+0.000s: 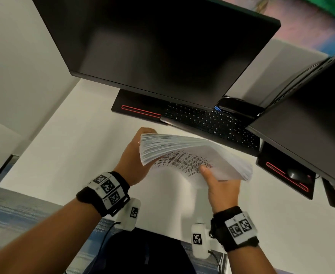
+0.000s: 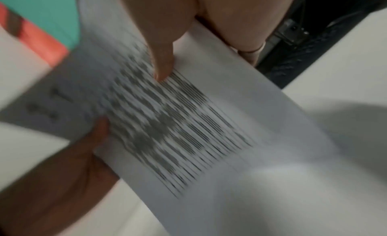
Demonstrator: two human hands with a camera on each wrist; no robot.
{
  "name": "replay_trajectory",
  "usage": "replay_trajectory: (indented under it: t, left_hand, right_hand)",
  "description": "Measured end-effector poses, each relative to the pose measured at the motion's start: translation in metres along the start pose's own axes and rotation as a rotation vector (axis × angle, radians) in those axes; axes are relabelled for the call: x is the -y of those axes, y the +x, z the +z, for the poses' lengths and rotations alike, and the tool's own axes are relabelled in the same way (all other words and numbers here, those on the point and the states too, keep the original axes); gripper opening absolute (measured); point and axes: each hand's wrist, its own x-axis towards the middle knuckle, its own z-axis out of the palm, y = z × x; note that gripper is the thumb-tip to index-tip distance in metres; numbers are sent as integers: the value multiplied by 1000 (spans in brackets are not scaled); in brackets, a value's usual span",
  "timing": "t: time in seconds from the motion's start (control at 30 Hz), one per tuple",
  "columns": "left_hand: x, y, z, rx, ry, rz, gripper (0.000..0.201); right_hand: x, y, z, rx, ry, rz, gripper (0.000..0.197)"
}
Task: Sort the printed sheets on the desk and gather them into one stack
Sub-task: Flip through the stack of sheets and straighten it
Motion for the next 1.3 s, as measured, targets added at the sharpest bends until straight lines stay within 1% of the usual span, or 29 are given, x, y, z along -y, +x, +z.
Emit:
replay_trajectory:
  t: [0.03, 0.07, 0.1, 0.17, 0.23, 0.27, 0.33, 0.37, 0.4, 0.43, 0.47, 0.53, 0.63, 0.7, 0.77, 0.83, 0.9, 0.93, 1.0, 1.03, 1.07, 1.13, 1.17, 1.23, 1.3]
  left_hand:
    - [6, -1, 4, 15, 25, -65, 38]
    - [9, 0, 6, 8, 44, -119, 45]
    - [10, 5, 7, -13, 57, -158, 43]
    - [5, 20, 7, -42, 56, -212, 34]
    - [8, 31, 7, -38, 73, -305, 33]
    - [17, 36, 7, -17, 107, -368, 35]
    - [44, 35, 8, 44, 176, -545, 44]
    - [58, 31, 9, 75, 215, -634, 48]
    - [70, 25, 12, 96, 250, -694, 49]
    - [78, 19, 17, 105, 272, -718, 49]
    - [82, 14, 22, 112, 275, -708, 48]
    - [85, 9, 31, 142, 275, -667, 48]
    - [89, 7, 22, 205, 318, -675, 45]
    - [92, 5, 9, 176, 344, -753, 35]
    - [93, 2, -4, 125, 322, -806, 25]
    - [94, 1, -21, 77, 275, -820, 21]
    - [97, 8, -44, -10, 255, -814, 21]
    - [99, 13, -56, -57, 268, -811, 21]
    - [104, 23, -78, -117, 319, -835, 22]
    - [108, 26, -89, -128, 340, -858, 23]
    - [111, 29, -98, -131, 357, -888, 23]
    - [120, 32, -113, -141, 387, -932, 26]
    - [125, 33, -118, -142, 400, -936, 28]
    - [131, 32, -126, -139, 420, -936, 30]
    - [135, 31, -129, -143, 417, -928, 31]
  right_hand:
    - [-3, 1, 3, 23, -23, 10, 17]
    - [-4, 4, 5, 36, -29, 11, 16]
    - [-2, 10, 7, 31, -31, 5, 23]
    - [2, 22, 7, 43, -34, -11, 31]
    - [1, 29, 8, 59, -54, 31, 39]
    - [-6, 31, 10, 70, -63, 90, 42]
    - [-22, 34, 18, 125, -79, 278, 48]
    - [-33, 34, 23, 156, -142, 358, 50]
    - [-44, 32, 28, 190, -245, 410, 53]
    - [-52, 30, 33, 217, -330, 437, 54]
    - [-58, 26, 38, 216, -386, 440, 56]
    - [-64, 20, 44, 177, -413, 439, 55]
    - [-63, 19, 43, 120, -361, 476, 48]
    - [-62, 21, 42, 90, -279, 528, 43]
    - [-60, 22, 48, 89, -233, 558, 39]
    - [-59, 26, 63, 132, -209, 557, 37]
    - [-54, 35, 85, 200, -208, 526, 32]
    - [-54, 41, 97, 239, -233, 498, 31]
    - [-48, 51, 120, 327, -297, 492, 28]
    - [-44, 55, 131, 358, -318, 506, 19]
    - [-40, 58, 140, 383, -352, 505, 4]
    - [-38, 63, 153, 420, -460, 486, 28]
    - [-35, 65, 159, 427, -495, 474, 32]
    - [-35, 67, 164, 454, -548, 475, 28]
    - [-38, 68, 167, 465, -556, 487, 17]
